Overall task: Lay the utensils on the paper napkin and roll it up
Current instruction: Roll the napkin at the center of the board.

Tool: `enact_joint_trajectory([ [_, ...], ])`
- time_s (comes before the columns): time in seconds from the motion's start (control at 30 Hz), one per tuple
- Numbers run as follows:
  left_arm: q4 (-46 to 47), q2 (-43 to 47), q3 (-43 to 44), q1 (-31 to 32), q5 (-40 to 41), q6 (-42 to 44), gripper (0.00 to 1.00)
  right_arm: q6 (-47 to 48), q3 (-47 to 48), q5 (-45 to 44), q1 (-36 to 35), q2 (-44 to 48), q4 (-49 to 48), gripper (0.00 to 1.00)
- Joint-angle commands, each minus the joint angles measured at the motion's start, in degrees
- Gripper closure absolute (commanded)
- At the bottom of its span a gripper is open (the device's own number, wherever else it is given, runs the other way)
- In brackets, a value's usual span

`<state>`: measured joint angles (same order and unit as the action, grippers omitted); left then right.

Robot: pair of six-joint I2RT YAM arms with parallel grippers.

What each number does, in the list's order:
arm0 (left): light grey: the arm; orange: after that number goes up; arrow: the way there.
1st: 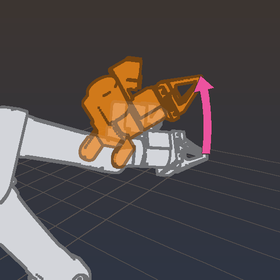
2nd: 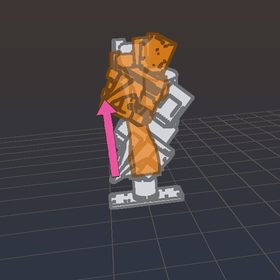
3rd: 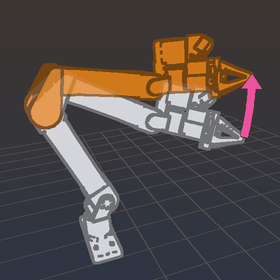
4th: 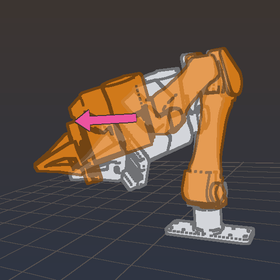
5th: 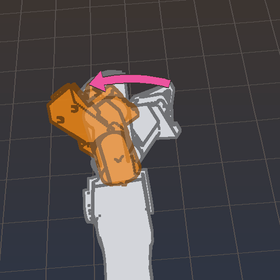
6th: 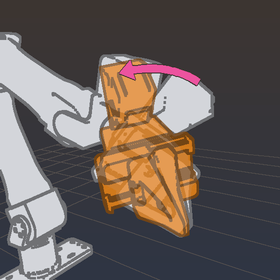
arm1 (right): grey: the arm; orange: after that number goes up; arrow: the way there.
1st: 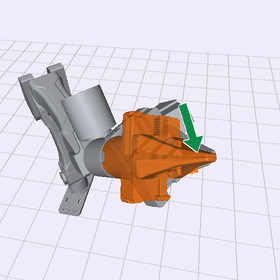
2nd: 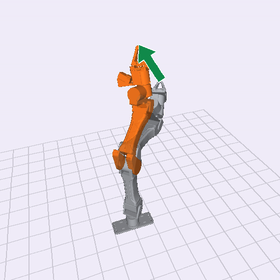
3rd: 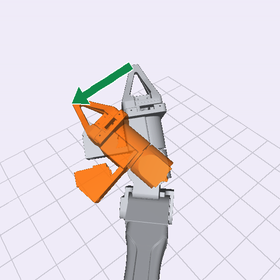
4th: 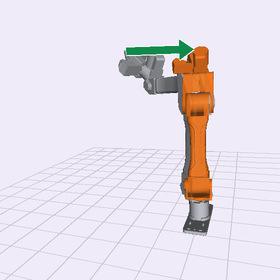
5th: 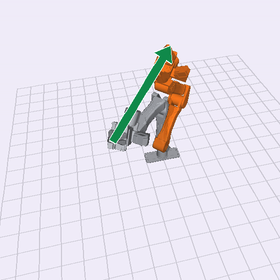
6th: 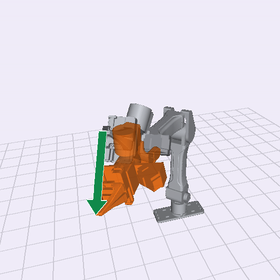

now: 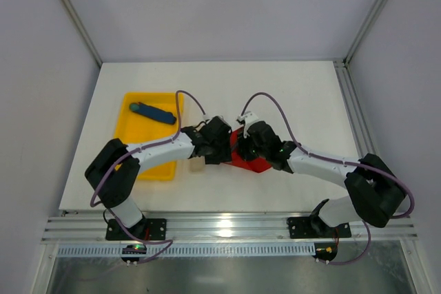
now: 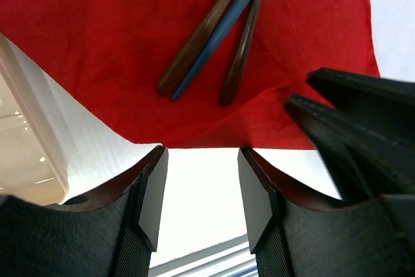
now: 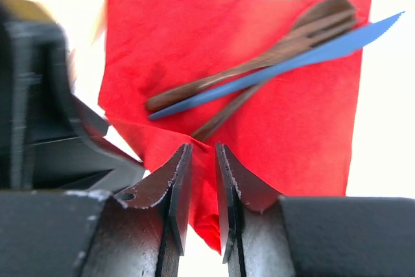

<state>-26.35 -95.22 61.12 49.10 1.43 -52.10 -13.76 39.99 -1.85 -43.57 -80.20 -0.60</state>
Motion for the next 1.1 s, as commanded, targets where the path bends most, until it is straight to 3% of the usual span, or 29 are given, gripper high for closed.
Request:
enact_joint_trajectory([
  [0.0, 1.65, -0.23, 2.07, 0.2, 0.85, -0.11, 0.49, -2.94, 0.79, 0.0, 2.08, 3.21, 0.25, 0.71],
  [0.3, 1.56, 0.03, 1.98, 0.21, 0.85, -0.11, 0.49, -5.75, 1.58, -2.63, 3.67, 4.89, 3.94, 0.73],
  [0.4, 1.39, 0.12, 1.98, 0.29, 0.85, -0.11, 0.49, -6.19, 2.02, -2.55, 4.46, 3.83, 4.82, 0.79],
  [0.53, 1.47, 0.38, 1.98, 0.21, 0.85, -0.11, 0.49, -5.58, 2.02, 0.52, 4.55, 1.64, 4.47, 0.85],
  [0.77, 1.3, 0.65, 2.42, 0.91, 0.68, -0.2, 0.49, -2.86, 1.59, 11.14, 4.55, -0.83, 2.63, 0.86],
  [1.07, 0.51, 0.56, 2.77, 1.44, 0.94, -0.2, 0.49, -1.27, 2.81, 12.48, 5.16, -1.18, 3.67, 0.87],
])
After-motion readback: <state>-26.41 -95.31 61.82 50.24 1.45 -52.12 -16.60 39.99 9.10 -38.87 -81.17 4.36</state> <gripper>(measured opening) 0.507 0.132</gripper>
